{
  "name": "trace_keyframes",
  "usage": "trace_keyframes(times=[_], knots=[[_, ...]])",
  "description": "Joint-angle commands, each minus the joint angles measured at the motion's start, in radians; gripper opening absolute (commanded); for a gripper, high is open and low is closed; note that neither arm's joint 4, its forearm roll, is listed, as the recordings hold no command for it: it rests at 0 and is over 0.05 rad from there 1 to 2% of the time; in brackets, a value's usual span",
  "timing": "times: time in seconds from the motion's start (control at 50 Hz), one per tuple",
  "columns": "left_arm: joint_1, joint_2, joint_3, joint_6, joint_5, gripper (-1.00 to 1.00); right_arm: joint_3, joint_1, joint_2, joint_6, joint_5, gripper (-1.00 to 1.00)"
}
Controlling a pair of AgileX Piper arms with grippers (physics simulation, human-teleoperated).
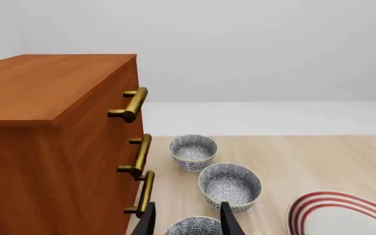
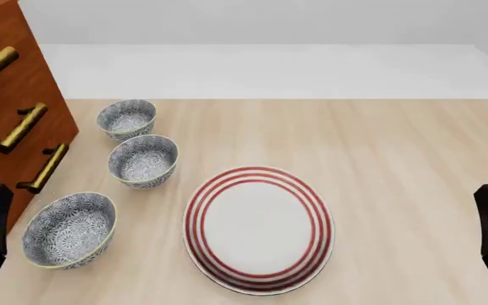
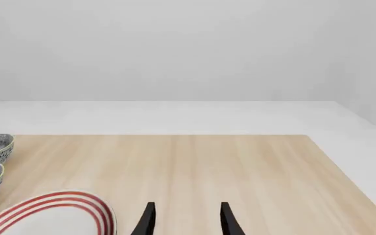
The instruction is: Open the top drawer of the cabinet.
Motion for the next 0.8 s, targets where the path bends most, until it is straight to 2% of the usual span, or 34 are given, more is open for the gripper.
trace_keyframes(times=[0.02,0.2,0.24,0.26,0.3,0.34,0.36,0.48,0.5,0.54,0.62,0.64,0.66,0.7,0.72,0.74,0.76,0.78,0.8], knots=[[-0.001,0.000,-0.004,0.016,-0.015,1.00,-0.003,0.000,0.004,0.000,-0.001,1.00],[0.012,0.000,-0.018,0.018,-0.012,1.00,-0.003,0.000,0.004,0.001,-0.001,1.00],[0.007,0.001,-0.032,0.044,-0.019,1.00,-0.003,0.000,0.004,0.000,-0.001,1.00],[0.013,0.001,-0.045,0.032,-0.005,1.00,-0.003,0.000,0.004,0.000,-0.001,1.00],[0.008,0.000,-0.055,0.080,-0.014,1.00,-0.003,0.000,0.004,0.000,-0.001,1.00],[0.011,0.000,-0.071,0.075,-0.004,1.00,-0.003,0.000,0.004,0.000,-0.001,1.00],[0.008,0.000,-0.077,0.113,-0.010,1.00,-0.003,0.000,0.004,0.001,-0.001,1.00],[0.012,0.000,-0.094,0.228,-0.030,1.00,-0.003,0.000,0.004,0.000,-0.001,1.00],[0.017,0.000,-0.089,0.283,-0.046,1.00,-0.003,0.000,0.004,0.000,-0.001,1.00],[0.017,0.000,-0.089,0.292,-0.045,1.00,-0.003,0.000,0.004,0.001,-0.001,1.00],[0.014,0.000,-0.078,0.384,-0.059,1.00,-0.003,0.000,0.004,0.001,-0.001,1.00],[0.014,0.000,-0.078,0.384,-0.059,1.00,-0.003,0.000,0.004,0.001,-0.001,1.00],[0.009,0.000,-0.065,0.425,-0.080,1.00,-0.003,0.000,0.004,0.000,-0.001,1.00],[0.008,0.000,-0.056,0.459,-0.104,1.00,-0.003,0.000,0.004,0.000,-0.001,1.00],[-0.021,0.000,-0.038,0.517,-0.137,1.00,-0.003,0.000,0.004,0.000,-0.001,1.00],[-0.021,0.000,-0.038,0.517,-0.137,1.00,-0.003,0.000,0.004,0.000,-0.001,1.00],[-0.010,0.000,-0.028,0.550,-0.153,1.00,-0.003,0.000,0.004,0.001,-0.001,1.00],[-0.003,0.000,-0.038,0.539,-0.139,1.00,-0.003,0.000,0.004,0.000,-0.001,1.00],[-0.002,0.000,-0.031,0.568,-0.153,1.00,-0.003,0.000,0.004,0.000,-0.001,1.00]])
